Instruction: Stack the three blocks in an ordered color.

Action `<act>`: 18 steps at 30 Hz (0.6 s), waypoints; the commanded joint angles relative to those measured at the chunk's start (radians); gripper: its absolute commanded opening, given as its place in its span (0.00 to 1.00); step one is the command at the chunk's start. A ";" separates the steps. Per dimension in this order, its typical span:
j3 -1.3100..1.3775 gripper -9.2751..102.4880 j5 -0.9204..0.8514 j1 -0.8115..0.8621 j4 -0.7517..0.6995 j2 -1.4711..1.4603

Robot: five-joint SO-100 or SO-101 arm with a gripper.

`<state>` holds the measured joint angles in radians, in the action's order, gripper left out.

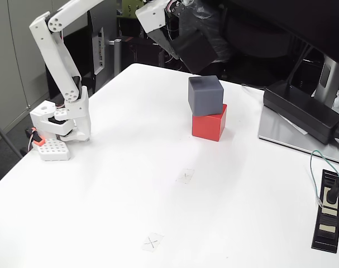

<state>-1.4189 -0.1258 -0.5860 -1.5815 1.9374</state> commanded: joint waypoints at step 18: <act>0.110 0.08 0.078 0.138 -0.002 -0.155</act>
<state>-1.3499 -0.0476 -0.4694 -1.5815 1.7794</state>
